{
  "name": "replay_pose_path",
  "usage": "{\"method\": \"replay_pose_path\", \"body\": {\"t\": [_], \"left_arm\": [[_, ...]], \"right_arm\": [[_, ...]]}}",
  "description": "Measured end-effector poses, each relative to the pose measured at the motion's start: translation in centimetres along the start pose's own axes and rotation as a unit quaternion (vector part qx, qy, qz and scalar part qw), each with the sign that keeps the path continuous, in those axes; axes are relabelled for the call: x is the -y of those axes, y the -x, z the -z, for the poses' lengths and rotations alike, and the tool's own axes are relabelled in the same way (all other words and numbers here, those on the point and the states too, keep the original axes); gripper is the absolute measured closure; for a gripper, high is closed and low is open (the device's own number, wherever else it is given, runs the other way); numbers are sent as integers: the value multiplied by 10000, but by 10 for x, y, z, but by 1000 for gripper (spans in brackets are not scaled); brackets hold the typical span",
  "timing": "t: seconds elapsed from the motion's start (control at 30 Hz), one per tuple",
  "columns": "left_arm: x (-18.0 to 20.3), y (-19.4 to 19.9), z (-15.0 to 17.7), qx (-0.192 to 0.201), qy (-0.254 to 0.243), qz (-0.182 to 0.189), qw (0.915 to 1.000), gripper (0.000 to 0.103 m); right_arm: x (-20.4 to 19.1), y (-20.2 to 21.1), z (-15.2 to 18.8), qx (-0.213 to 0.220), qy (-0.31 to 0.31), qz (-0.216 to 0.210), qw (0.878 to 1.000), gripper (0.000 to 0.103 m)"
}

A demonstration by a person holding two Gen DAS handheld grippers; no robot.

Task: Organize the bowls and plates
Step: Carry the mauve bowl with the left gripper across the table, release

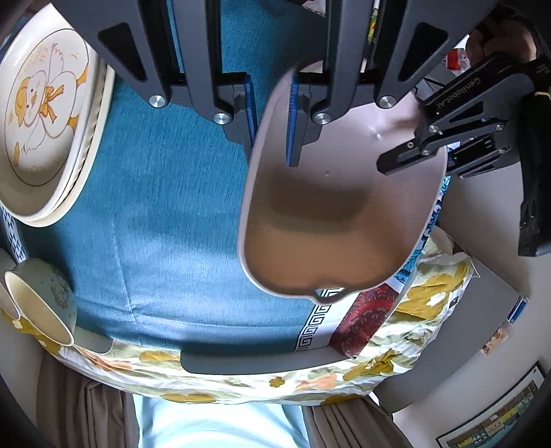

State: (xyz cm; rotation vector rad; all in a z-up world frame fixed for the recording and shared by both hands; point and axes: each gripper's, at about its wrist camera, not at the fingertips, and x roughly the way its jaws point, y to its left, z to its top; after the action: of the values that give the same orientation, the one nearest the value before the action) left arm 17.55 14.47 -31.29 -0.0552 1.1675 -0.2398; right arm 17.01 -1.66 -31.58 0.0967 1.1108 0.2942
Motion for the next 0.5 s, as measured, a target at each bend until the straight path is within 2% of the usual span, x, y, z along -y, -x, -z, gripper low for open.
{"method": "replay_pose_path", "body": {"t": [0.13,0.27,0.33,0.37,0.4,0.43,0.47,0.5], "left_arm": [[-2,-3,-1,-144,55,65,9999,83],[-2,1,-2,-121,76,42,9999,82],[-1,3,-2,-110,61,15,9999,77],[-1,3,-2,-118,56,43,9999,72],[0,4,-2,-111,59,97,9999,53],[0,6,-2,-59,55,136,9999,28],[1,11,-1,57,54,131,9999,19],[1,13,-1,133,63,111,9998,13]], "right_arm": [[2,2,0,27,-60,-34,10000,89],[3,4,2,50,-156,-79,9998,89],[2,5,4,56,-168,-88,9998,89],[2,5,4,64,-169,-96,9998,89],[2,6,4,75,-168,-112,9998,89],[1,6,5,85,-159,-114,9998,87],[0,7,5,92,-125,-106,9998,85],[-1,7,5,85,-94,-117,9999,76]]}}
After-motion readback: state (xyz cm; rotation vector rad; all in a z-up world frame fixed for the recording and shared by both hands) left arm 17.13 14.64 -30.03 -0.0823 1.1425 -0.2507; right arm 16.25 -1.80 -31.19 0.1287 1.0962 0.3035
